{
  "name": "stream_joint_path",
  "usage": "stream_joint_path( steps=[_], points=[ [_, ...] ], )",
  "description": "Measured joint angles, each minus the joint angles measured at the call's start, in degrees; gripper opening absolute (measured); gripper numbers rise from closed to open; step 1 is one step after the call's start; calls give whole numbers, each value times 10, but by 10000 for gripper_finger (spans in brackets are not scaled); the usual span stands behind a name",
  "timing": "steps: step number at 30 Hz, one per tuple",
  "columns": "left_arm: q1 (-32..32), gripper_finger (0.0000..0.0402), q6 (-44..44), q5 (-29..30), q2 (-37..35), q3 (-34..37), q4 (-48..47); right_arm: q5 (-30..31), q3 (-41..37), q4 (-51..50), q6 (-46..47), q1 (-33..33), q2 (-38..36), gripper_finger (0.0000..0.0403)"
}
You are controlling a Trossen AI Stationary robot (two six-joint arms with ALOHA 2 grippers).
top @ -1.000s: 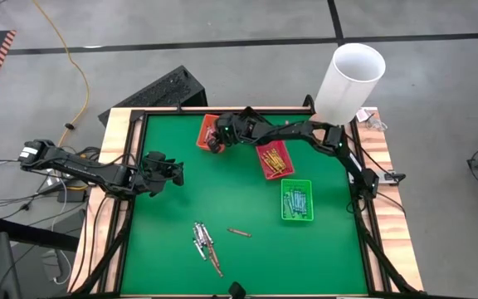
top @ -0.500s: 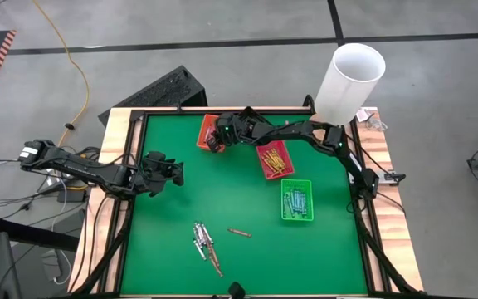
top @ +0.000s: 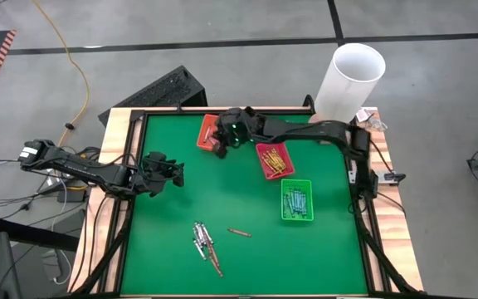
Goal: Sort crayons
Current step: Put the brown crayon into the black bin
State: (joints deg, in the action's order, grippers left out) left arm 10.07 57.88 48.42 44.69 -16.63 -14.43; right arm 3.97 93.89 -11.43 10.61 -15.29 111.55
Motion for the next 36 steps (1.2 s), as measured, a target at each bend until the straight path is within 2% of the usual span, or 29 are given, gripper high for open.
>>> stream_joint_path(
  steps=[7,14,18,23,30,36],
  points=[
    [0,180,4,-8,0,0,5,4,0,-190,23,98,-96,59],
    [0,180,9,-38,0,0,8,6,0,-225,78,224,-111,59],
    [0,180,27,-75,0,0,9,56,0,-238,92,292,-98,59],
    [0,180,30,-88,0,0,13,118,-3,-294,116,353,-72,59],
    [0,180,29,-72,0,0,11,140,-32,-291,152,385,-28,59],
    [0,180,26,-71,0,0,9,139,-33,-281,160,383,40,59]
  ],
)
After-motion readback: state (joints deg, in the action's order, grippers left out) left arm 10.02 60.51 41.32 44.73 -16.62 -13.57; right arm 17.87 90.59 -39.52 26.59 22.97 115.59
